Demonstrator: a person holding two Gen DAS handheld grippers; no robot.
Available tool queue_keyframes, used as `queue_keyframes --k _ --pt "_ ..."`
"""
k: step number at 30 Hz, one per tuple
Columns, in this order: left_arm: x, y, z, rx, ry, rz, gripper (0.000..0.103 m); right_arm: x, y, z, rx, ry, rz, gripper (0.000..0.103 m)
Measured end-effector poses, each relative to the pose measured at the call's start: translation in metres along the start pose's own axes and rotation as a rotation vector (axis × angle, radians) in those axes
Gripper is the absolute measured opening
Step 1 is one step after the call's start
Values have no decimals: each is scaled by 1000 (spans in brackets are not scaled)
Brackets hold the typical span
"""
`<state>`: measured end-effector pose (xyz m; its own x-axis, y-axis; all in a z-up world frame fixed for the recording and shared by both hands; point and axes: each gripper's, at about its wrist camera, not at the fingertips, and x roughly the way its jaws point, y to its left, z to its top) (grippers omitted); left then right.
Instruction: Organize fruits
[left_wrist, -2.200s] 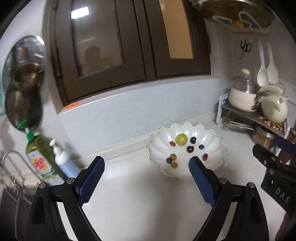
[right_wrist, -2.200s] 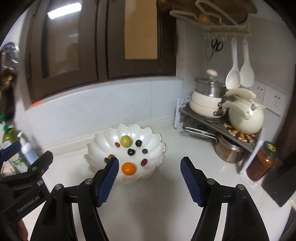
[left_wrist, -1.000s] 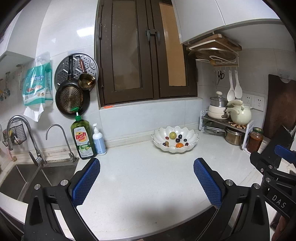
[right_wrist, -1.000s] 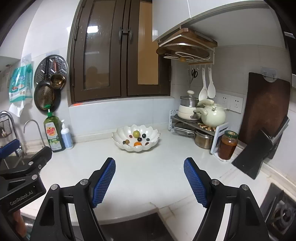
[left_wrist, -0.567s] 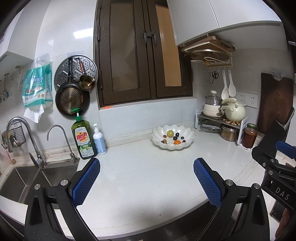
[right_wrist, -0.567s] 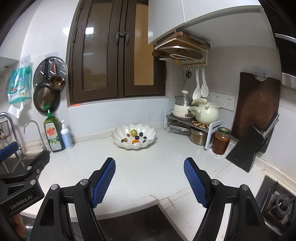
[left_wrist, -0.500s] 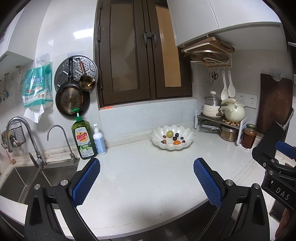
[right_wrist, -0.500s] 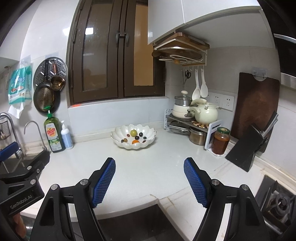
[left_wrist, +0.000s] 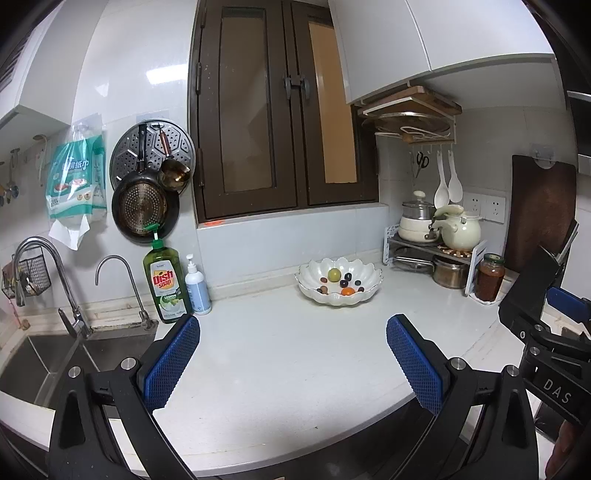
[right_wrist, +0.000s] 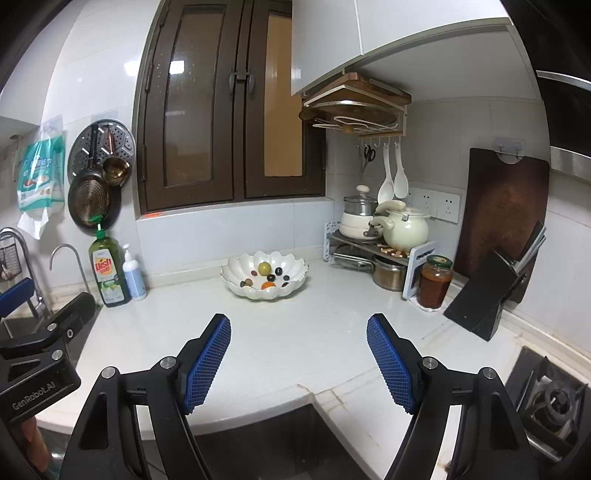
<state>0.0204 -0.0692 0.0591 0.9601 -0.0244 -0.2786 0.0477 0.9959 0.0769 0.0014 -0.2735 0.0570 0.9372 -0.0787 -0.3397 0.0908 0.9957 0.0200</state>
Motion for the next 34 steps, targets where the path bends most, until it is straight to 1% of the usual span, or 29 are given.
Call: queue_keyframes --k 17,34 --pt "-10 -7 5 -7 -20 -4 103 -8 -3 1 -2 -14 -5 77" --pt "-11 -10 6 -7 -19 -3 103 -13 -5 3 -4 -22 -17 77"
